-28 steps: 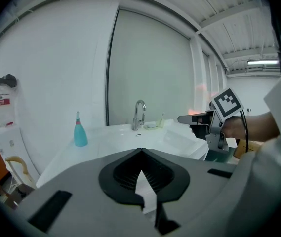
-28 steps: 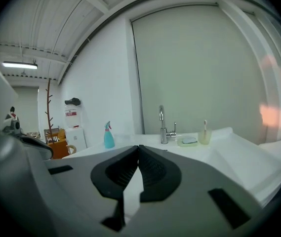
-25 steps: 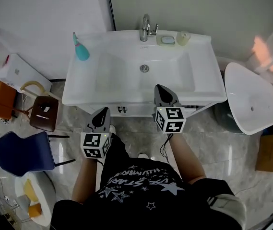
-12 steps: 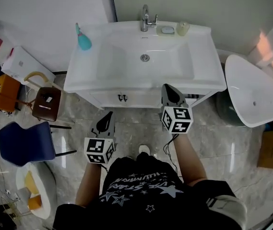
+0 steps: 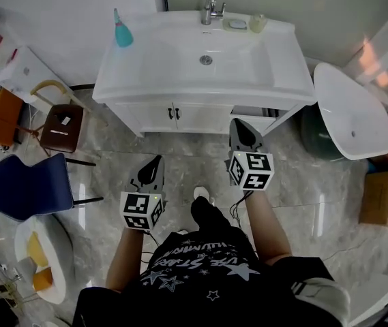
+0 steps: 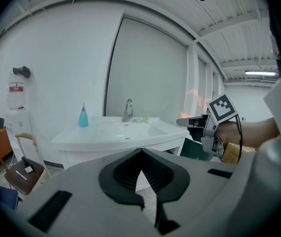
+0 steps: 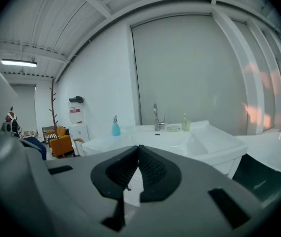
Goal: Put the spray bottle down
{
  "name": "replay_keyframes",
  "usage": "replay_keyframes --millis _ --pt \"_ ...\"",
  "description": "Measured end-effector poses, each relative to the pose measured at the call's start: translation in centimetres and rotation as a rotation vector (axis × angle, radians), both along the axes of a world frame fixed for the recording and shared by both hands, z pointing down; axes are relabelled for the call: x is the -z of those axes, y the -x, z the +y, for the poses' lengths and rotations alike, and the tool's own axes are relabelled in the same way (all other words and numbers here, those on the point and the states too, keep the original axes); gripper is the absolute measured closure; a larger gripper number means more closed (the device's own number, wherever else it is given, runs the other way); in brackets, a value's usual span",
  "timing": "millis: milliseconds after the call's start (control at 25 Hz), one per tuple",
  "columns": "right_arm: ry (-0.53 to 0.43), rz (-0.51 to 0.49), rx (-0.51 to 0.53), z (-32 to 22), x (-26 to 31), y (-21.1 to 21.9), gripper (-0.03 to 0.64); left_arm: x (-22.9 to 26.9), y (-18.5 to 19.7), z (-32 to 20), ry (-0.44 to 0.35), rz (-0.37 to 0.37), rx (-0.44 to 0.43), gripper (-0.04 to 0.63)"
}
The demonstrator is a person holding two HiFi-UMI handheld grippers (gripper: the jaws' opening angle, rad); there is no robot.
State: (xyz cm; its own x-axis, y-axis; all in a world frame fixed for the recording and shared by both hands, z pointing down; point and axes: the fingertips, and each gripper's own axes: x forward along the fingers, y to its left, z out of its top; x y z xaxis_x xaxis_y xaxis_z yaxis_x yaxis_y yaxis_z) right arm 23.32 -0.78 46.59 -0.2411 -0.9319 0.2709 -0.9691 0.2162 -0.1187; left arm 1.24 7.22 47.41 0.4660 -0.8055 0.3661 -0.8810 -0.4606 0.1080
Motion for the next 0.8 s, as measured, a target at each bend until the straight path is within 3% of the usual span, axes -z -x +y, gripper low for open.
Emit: replay_keyframes --millis 400,800 --pt "-0.005 0.035 -0.014 14.3 1.2 2.7 0.606 1.0 2.4 12.1 -0.030 0.002 -0.066 0.580" --pt "-0.014 0.071 -0.077 24.3 2.2 2.7 0.606 1.6 2.8 19.6 -0.055 0.017 -0.137 0.580"
